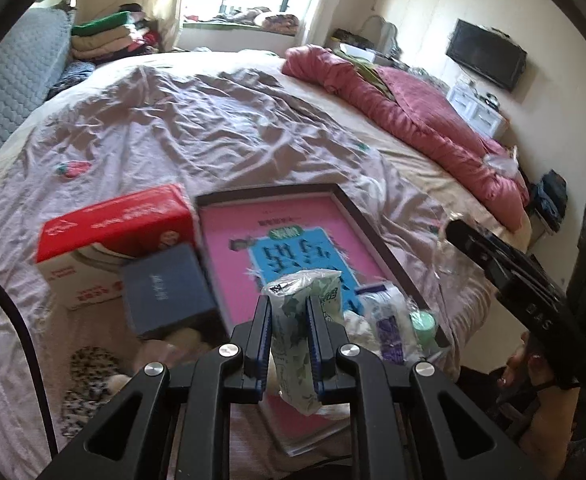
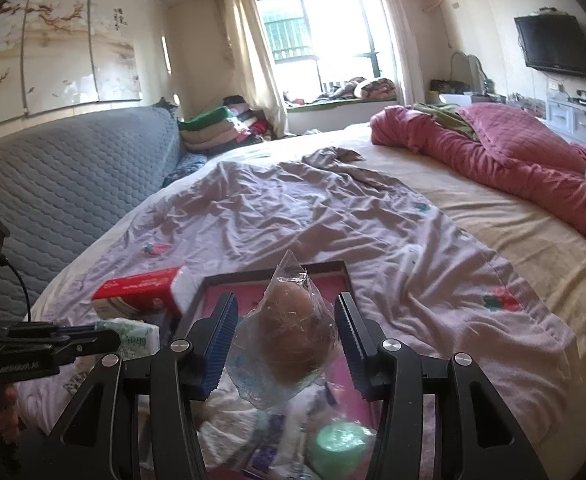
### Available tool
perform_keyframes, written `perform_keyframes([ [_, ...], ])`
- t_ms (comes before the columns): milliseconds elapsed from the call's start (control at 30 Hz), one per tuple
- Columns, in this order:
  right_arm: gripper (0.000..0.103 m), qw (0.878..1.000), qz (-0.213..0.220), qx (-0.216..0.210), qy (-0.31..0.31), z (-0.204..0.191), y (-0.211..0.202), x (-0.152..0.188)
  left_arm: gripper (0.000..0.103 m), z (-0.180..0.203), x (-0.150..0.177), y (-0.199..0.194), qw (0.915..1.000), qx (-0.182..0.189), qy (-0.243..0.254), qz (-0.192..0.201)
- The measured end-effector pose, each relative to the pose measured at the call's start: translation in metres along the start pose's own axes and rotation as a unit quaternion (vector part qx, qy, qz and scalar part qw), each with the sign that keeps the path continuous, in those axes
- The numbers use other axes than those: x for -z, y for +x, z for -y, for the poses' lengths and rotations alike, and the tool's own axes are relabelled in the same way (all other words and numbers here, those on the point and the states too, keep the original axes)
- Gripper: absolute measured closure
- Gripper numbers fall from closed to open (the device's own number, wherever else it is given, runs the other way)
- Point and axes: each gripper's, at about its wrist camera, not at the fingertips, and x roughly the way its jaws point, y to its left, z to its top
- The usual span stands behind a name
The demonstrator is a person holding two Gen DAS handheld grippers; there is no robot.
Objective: Organize soft objects
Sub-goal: 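Lower and release the diaper pack onto the tray while the right tool releases the bun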
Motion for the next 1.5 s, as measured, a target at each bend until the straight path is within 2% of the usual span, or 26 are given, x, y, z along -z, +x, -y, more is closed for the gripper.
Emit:
perform_keyframes([
  [300,0.051,0.999,-0.022,0.026,0.011,0.02,0.016,0.015,0.086,0.024,0.015,0.035,0.9989,0.0,0.032,-0.035],
  [667,0.051,0.996,-0.069,0.063,-0.014,0.028,0.051,0.035,0.086,0.023,0.022,0.046,0.9981,-0.011,0.044,-0.041],
  [1067,0.049,0.994,-0.098,0.044,-0.027,0.016,0.094,0.047,0.086,0.018,0.022,0.05,0.9985,-0.006,0.036,-0.041],
  [1267,0.048,0.995,-0.089,0.037,-0.023,0.016,0.09,0.047,0.086,0.017,0.022,0.05,0.9987,-0.001,0.034,-0.038],
  [1500,0.04,0.995,-0.076,0.045,-0.038,0.007,0.081,0.042,0.086,0.014,0.019,0.049,0.9993,0.011,0.022,-0.029],
])
